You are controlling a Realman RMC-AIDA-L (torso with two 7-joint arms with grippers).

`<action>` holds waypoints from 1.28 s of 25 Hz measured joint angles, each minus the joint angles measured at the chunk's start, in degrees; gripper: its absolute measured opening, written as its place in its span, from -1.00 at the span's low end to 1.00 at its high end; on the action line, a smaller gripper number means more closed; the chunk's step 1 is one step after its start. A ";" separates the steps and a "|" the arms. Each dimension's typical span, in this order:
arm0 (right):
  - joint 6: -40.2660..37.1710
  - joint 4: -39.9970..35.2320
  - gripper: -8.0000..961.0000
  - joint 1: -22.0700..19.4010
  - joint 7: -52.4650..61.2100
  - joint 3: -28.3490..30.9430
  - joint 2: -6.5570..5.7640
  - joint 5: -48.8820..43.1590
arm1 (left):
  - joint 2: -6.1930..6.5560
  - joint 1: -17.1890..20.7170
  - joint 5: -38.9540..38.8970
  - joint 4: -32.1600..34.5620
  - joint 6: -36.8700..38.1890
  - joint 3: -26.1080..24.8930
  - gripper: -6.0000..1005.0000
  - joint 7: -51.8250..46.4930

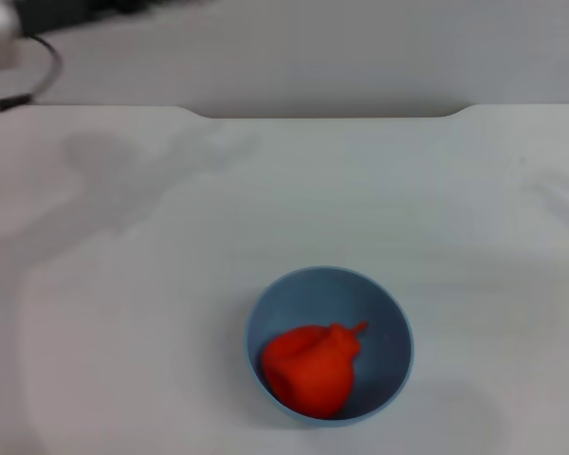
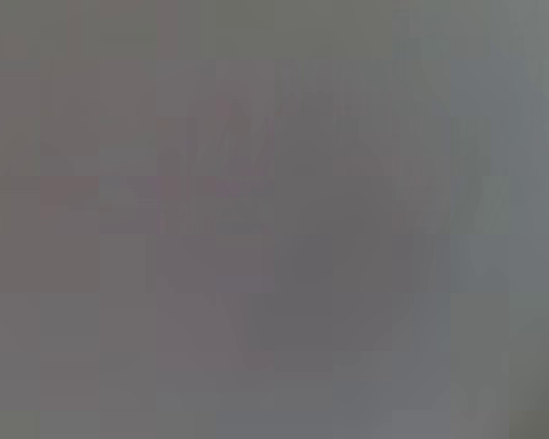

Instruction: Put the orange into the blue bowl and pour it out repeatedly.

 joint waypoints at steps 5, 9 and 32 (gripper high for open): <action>-1.25 16.79 -0.20 -0.05 -2.15 8.40 -0.89 14.96 | 0.61 5.35 -23.45 -13.09 7.27 -12.62 0.58 16.82; 1.46 28.24 -0.20 -0.35 -3.14 14.88 -1.70 21.32 | 0.23 8.48 -26.97 -17.48 9.93 -18.25 0.59 25.63; 3.60 52.82 -0.21 1.18 -85.97 22.27 0.71 24.58 | -1.34 8.80 -56.60 -54.25 12.59 -15.31 0.59 121.91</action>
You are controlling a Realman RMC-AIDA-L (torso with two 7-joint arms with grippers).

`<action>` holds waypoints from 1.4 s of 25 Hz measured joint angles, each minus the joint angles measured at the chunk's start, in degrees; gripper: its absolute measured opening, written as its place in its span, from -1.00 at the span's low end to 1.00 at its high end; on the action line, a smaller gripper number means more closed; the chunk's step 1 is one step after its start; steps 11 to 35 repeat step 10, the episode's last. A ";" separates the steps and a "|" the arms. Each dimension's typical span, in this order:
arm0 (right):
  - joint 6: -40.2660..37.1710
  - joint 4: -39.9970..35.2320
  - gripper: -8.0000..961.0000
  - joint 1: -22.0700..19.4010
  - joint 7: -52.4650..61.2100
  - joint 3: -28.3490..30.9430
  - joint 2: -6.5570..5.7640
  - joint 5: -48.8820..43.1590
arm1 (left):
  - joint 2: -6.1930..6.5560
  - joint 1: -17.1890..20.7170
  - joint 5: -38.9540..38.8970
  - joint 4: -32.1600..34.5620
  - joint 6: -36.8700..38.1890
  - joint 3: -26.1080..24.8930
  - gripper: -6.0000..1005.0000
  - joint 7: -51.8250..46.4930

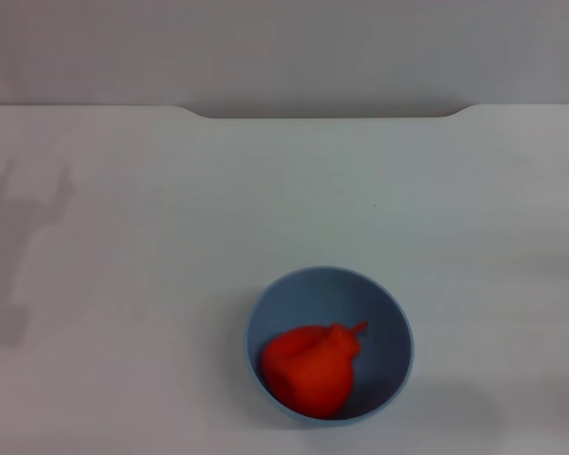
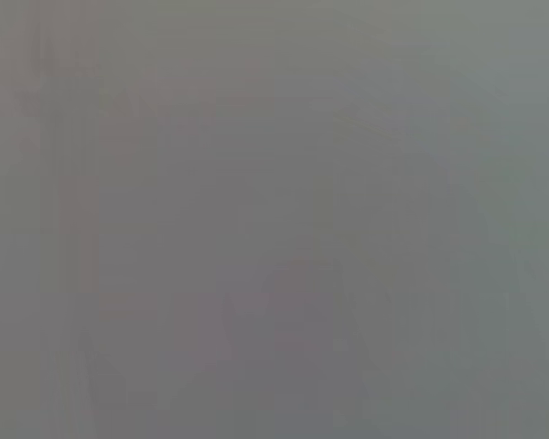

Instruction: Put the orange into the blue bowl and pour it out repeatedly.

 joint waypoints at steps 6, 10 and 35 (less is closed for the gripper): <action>0.59 4.59 -0.21 1.25 -1.47 -1.91 0.00 -0.58 | 0.04 -1.27 -0.17 -3.67 1.18 -0.28 0.59 2.15; 0.63 5.57 -0.21 1.75 -2.74 -3.59 -0.01 -0.66 | 0.10 -1.39 -0.87 -4.27 3.00 -0.46 0.59 1.71; 0.63 5.57 -0.21 1.75 -2.74 -3.59 -0.01 -0.66 | 0.10 -1.39 -0.87 -4.27 3.00 -0.46 0.59 1.71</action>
